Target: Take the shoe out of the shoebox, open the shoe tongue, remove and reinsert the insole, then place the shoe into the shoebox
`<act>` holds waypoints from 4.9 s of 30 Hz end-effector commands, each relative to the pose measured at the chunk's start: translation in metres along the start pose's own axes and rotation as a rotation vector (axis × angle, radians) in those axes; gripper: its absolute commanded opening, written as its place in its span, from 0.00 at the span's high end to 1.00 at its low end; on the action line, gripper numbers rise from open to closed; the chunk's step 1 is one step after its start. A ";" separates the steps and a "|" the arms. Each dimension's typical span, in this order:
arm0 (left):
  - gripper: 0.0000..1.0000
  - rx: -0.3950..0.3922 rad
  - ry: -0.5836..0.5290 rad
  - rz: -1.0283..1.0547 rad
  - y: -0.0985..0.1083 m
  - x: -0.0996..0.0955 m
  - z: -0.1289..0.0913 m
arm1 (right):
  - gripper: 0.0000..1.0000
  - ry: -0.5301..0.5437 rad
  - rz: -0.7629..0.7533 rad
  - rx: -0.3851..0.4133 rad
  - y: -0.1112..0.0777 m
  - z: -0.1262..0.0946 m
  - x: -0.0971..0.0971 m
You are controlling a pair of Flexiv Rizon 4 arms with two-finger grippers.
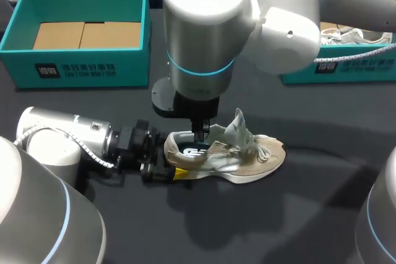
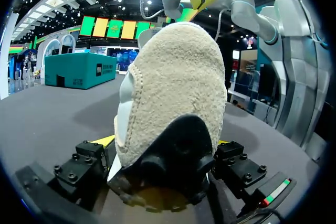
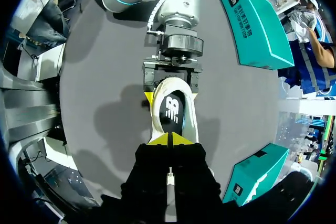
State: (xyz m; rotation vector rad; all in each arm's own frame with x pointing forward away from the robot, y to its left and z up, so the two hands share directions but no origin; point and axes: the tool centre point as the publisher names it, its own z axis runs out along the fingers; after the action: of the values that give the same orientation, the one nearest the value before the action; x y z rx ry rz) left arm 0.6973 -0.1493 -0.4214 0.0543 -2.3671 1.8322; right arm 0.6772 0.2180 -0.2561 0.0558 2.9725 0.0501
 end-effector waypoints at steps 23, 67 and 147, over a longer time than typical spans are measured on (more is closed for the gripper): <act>1.00 0.000 -0.002 0.000 0.005 0.002 -0.001 | 1.00 0.078 -0.049 -0.060 0.004 0.044 -0.002; 1.00 0.000 -0.002 0.000 0.005 0.002 -0.001 | 1.00 0.084 0.026 -0.053 0.003 0.123 -0.009; 1.00 0.000 -0.002 0.000 0.005 0.002 -0.001 | 1.00 0.333 0.022 -0.108 -0.051 0.154 0.010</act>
State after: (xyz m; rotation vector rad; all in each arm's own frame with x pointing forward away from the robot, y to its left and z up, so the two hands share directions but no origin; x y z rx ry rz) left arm 0.6964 -0.1489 -0.4216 0.0516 -2.3666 1.8321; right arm 0.6981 0.1705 -0.4028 0.0718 3.2972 0.2348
